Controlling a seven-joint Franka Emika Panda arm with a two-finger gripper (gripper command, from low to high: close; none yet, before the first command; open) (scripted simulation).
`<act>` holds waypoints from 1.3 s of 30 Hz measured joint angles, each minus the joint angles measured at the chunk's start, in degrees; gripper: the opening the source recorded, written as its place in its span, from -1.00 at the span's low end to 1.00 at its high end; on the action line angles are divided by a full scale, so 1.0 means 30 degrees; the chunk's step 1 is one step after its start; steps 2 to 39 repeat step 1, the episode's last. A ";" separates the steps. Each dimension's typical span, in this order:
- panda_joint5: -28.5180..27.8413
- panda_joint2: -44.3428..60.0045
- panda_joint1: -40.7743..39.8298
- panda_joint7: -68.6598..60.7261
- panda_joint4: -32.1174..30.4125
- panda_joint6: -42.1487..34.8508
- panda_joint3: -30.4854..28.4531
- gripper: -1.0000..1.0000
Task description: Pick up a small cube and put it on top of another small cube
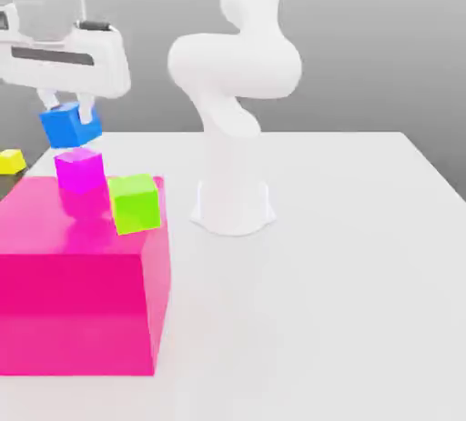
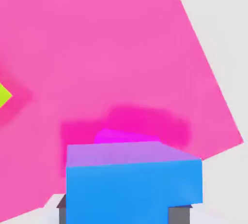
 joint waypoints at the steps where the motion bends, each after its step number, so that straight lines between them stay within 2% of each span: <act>1: 0.0000 0.0000 0.0000 0.0000 0.0000 0.0000 0.0000 1.00; 39: 0.0000 0.0000 0.0000 0.0000 0.0000 0.0000 0.0000 1.00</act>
